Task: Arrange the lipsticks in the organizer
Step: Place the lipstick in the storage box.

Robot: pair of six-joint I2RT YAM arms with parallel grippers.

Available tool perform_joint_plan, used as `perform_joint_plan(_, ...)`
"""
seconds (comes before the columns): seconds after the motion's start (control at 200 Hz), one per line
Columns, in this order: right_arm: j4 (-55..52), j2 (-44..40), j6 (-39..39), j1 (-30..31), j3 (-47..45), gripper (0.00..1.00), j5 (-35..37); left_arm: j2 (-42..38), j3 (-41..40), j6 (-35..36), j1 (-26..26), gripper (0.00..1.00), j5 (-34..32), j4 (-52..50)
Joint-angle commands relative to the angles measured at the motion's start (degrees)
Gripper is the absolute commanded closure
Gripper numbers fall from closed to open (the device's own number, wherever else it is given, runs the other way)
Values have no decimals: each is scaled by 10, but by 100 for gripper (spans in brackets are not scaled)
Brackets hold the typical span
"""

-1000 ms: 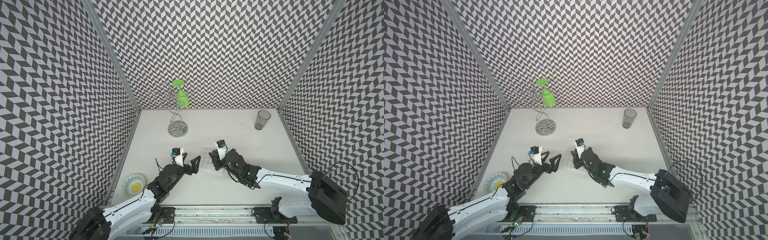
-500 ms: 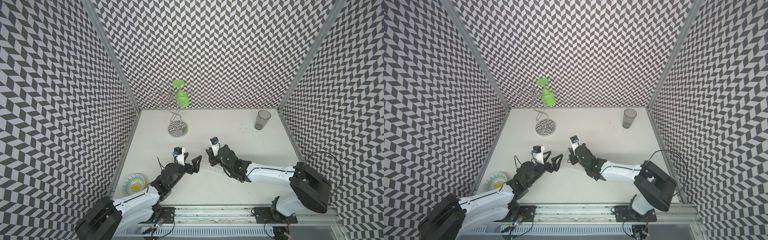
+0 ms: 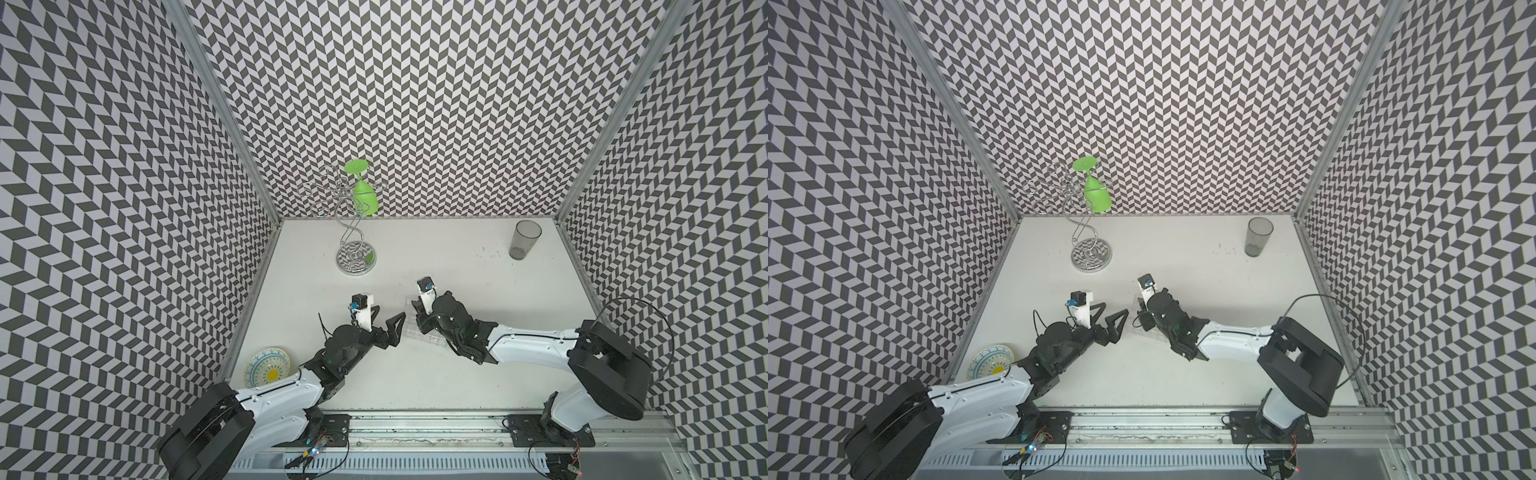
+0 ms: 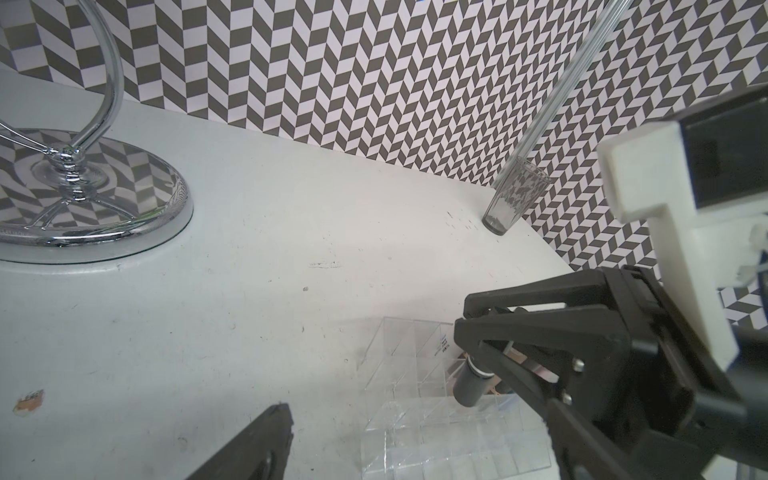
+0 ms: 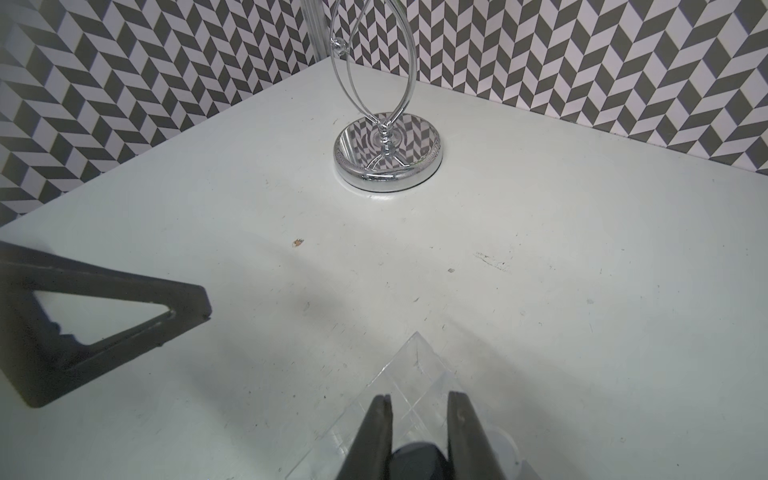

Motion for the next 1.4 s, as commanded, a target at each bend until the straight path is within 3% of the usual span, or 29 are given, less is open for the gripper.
perform_joint_plan(0.0, 43, 17, -14, 1, 4, 99, 11, 4, 1, 11, 5, 1, 7, 24)
perform_joint_plan(0.381, 81, 19, -16, 6, -29, 94, 25, 25, 4, 13, 6, 1, 15, 37)
perform_joint_plan(0.491, 74, 22, -21, 8, -24, 76, 24, 25, 2, 12, 6, 0, 15, 37)
perform_joint_plan(0.606, 74, 25, -20, 8, -24, 73, 30, 22, 3, 11, 6, 0, 14, 34)
perform_joint_plan(0.746, 77, 15, -21, 12, -20, 58, 19, 18, 6, 12, 6, 1, 10, 29)
perform_joint_plan(0.921, 79, -20, -15, 18, -18, 54, 3, 5, 10, 14, 7, 0, -8, 19)
perform_joint_plan(1.001, 69, -52, 2, 18, -13, 54, -12, -10, 28, 30, 26, 0, -24, -12)
perform_joint_plan(1.117, 18, -122, 4, 16, 7, 51, -19, -44, 68, 83, 91, 0, -44, -58)
perform_joint_plan(1.182, 23, -174, -7, 15, -7, 41, 3, -55, 88, 110, 121, 1, -93, -73)
perform_joint_plan(1.247, 54, -218, 2, 13, -36, 1, 97, -54, 104, 120, 147, 1, -168, -86)
perform_joint_plan(1.302, 132, -239, -1, 4, -77, 0, 164, -48, 114, 141, 163, 0, -191, -91)
perform_joint_plan(1.397, 115, -238, -66, -26, -67, 0, 163, -40, 104, 200, 174, 0, -252, -82)
